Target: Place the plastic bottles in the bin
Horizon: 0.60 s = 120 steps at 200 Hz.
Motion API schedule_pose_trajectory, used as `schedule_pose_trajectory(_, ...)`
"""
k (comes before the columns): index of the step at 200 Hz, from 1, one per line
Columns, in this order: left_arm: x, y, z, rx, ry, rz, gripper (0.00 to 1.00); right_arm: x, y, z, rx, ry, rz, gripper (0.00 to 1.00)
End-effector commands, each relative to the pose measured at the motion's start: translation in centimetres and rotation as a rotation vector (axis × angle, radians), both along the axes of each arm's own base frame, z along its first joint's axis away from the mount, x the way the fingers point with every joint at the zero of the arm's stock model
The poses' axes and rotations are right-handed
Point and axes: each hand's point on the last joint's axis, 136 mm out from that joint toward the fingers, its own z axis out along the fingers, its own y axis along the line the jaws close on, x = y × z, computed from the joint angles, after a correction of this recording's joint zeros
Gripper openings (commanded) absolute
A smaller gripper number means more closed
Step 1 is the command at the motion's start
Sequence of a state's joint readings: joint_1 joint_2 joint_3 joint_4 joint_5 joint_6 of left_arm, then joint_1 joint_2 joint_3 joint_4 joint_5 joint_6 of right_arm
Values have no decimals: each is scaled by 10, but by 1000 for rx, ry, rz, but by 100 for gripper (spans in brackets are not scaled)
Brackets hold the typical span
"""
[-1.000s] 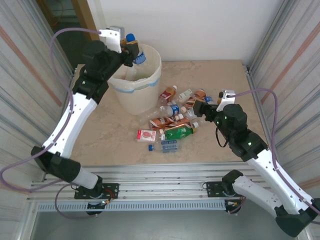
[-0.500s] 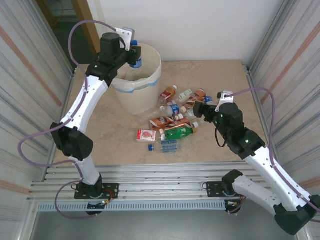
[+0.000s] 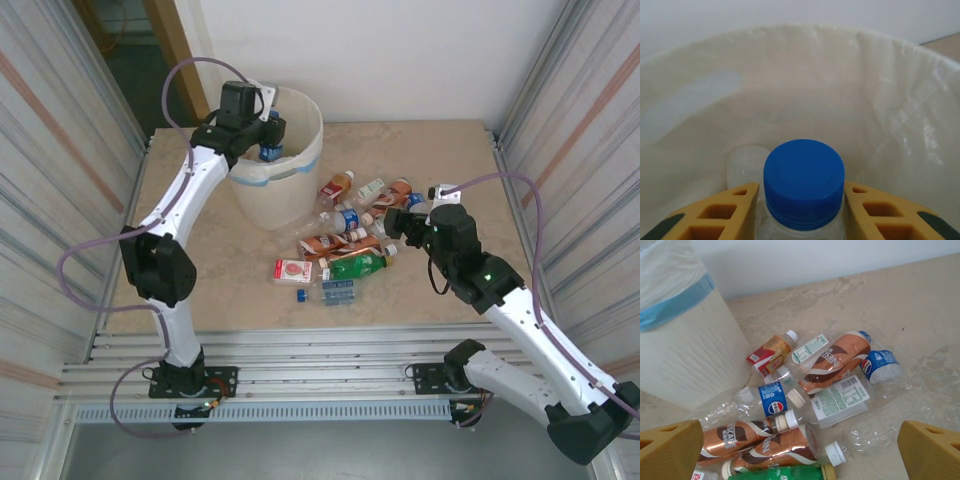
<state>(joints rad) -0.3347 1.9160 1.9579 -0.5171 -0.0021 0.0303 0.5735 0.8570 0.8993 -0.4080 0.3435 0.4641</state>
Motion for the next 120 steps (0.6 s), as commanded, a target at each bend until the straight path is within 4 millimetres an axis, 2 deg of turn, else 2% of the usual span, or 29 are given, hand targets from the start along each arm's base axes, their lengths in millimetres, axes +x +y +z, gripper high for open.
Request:
schedule_pose_trajectory(1,1,6,0,25,9,12,18,1,-5,11,29,-10,-29,98)
schedule_pose_trajectory(12,1,6,-5,25,23,13,24,1,-5,10,28,-8,-31,98)
schedule_pose_trajectory(24,1,4,-8,22,34,5,35,1,-5,10,30,-8,-31,98)
schedule_pose_trajectory(39,1,2,-7,16,38,-4,48,2,-5,10,29,-6,-33,98)
schedule_pose_trajectory(68,-1,-2,3,-7,35,-18,64,2,-6,9,28,-5,-36,98)
schedule_pose_trajectory(120,-11,-1,47,-61,-28,-17,72,2,-11,7,24,-2,-57,98)
